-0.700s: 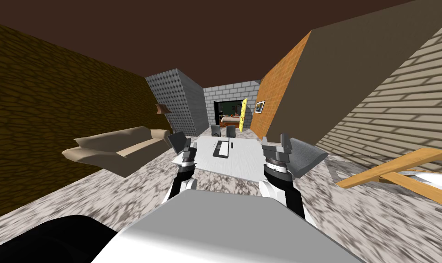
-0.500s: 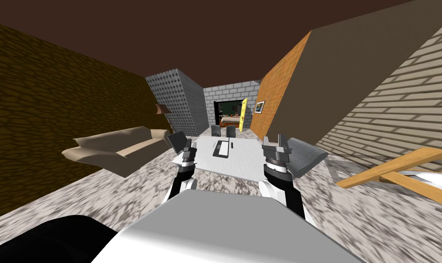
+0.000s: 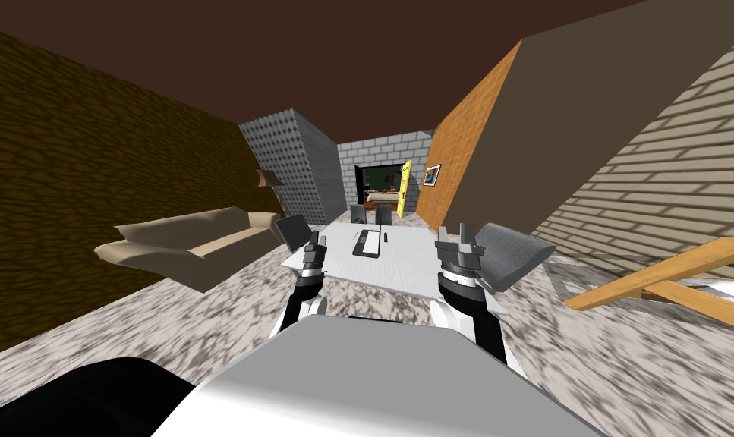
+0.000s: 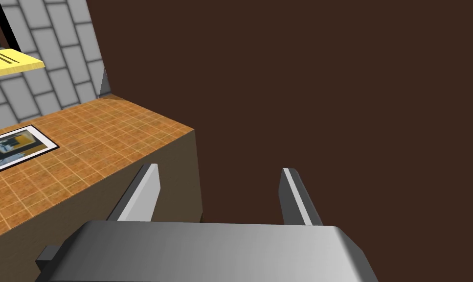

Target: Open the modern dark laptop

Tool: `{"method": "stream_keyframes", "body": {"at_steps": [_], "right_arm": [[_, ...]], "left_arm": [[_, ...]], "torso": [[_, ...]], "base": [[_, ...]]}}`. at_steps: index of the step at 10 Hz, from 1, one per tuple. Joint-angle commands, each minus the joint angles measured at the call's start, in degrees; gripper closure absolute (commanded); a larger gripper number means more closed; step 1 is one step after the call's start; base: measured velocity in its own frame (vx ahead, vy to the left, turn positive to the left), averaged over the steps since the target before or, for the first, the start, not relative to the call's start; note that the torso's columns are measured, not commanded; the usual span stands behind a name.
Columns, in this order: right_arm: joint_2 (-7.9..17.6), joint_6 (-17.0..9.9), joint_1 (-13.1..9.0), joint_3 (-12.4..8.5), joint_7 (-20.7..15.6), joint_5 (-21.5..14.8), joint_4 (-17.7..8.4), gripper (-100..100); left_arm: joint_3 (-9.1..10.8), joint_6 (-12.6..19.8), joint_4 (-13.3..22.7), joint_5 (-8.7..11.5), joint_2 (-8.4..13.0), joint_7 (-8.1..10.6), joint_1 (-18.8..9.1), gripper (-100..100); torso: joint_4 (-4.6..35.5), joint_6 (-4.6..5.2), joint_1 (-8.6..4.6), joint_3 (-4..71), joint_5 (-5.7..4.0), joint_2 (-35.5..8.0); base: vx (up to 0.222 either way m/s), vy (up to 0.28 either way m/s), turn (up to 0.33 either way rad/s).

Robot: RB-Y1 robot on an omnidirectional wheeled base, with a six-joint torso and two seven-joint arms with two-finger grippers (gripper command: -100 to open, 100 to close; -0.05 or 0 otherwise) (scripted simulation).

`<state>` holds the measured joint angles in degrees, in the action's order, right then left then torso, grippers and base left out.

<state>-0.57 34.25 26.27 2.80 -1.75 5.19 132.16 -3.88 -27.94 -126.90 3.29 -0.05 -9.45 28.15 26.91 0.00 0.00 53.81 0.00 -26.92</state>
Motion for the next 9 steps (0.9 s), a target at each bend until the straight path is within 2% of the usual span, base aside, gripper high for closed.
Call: {"method": "stream_keyframes", "body": {"at_steps": [1,2,3,5,9], "right_arm": [[0.00,0.00,0.00,0.00,0.00,0.00,0.00,0],[0.00,0.00,0.00,0.00,0.00,0.00,0.00,0],[0.00,0.00,0.00,0.00,0.00,0.00,0.00,0],[0.00,-0.01,0.01,0.00,0.00,0.00,-0.03,0],[-0.01,-0.01,0.01,0.01,0.00,0.00,-0.03,0]], "left_arm": [[0.00,0.00,0.00,0.00,0.00,0.00,0.00,0],[0.00,0.00,0.00,0.00,0.00,0.00,0.00,0],[0.05,-0.04,0.77,-0.10,1.66,-0.11,-0.41,-100],[0.18,-0.13,2.52,-0.34,3.97,-0.37,-1.36,-100],[0.60,-0.51,8.31,-1.13,7.20,-1.29,-4.57,-100]], "torso": [[4.23,0.00,0.00,8.46,0.00,-4.23],[8.46,0.00,0.00,16.91,0.00,-8.46],[12.69,0.00,0.00,25.38,0.00,-12.69],[15.14,0.00,-0.04,30.43,-0.01,-15.17],[15.37,0.00,-0.03,30.75,-0.01,-15.36]], "base": [[0.000,0.000,0.000],[0.000,0.000,0.000],[0.004,-0.008,-0.005],[-0.003,-0.029,-0.009],[-0.002,-0.056,-0.016]]}}
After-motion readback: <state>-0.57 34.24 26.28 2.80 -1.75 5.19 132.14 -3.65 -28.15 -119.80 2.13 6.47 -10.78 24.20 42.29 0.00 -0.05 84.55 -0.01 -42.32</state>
